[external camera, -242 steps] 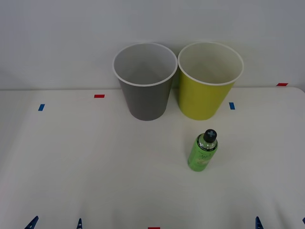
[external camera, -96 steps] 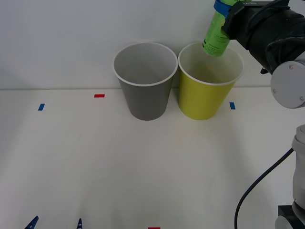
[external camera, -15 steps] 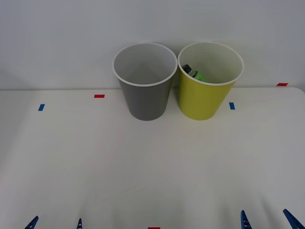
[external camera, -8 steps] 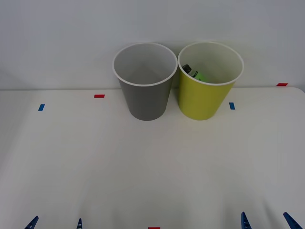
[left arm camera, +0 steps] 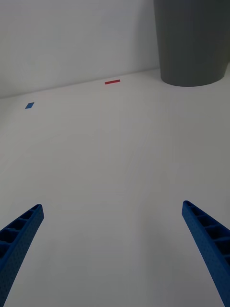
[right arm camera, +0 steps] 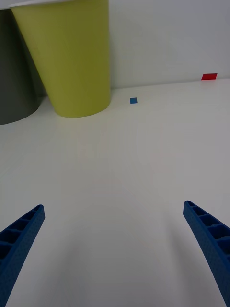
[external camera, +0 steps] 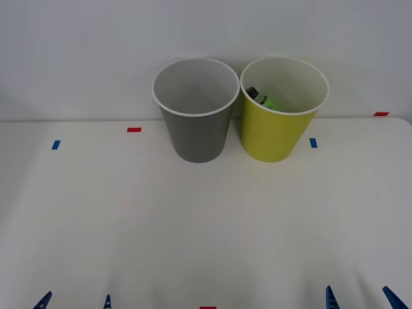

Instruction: Put cans in the gray bin and PET bottles in the light green bin.

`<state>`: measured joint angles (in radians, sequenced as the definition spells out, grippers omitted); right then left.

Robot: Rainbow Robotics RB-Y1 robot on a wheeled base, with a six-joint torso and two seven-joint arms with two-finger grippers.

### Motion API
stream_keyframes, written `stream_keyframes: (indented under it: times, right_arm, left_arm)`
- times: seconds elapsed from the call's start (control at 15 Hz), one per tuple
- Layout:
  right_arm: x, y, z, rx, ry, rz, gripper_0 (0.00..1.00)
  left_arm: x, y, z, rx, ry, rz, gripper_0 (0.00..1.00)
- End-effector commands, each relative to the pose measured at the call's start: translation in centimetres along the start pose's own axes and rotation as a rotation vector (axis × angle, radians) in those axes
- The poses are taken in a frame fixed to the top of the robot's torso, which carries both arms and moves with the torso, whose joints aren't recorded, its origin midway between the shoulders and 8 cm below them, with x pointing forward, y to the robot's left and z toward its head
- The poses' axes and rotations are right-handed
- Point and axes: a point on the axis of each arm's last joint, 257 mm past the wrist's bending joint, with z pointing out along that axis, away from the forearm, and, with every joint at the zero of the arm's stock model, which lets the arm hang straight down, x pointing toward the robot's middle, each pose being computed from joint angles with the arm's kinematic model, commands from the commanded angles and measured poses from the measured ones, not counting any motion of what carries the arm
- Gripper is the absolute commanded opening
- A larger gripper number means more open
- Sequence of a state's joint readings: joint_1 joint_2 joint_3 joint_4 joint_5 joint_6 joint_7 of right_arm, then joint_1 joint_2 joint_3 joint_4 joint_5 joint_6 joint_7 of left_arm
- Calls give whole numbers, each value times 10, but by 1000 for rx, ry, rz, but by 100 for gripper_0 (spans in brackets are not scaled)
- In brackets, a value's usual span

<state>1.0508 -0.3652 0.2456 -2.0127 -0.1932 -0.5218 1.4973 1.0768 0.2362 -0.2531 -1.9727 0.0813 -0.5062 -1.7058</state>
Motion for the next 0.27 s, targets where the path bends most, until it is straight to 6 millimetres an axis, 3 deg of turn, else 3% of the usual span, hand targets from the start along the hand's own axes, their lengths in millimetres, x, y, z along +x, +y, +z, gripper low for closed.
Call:
stream_keyframes:
  times: [0.07, 0.27]
  right_arm:
    - [0, 0, 0, 0, 0, 0, 100]
    - [0, 0, 0, 0, 0, 0, 100]
  left_arm:
    - [0, 0, 0, 0, 0, 0, 100]
    - [0, 0, 0, 0, 0, 0, 100]
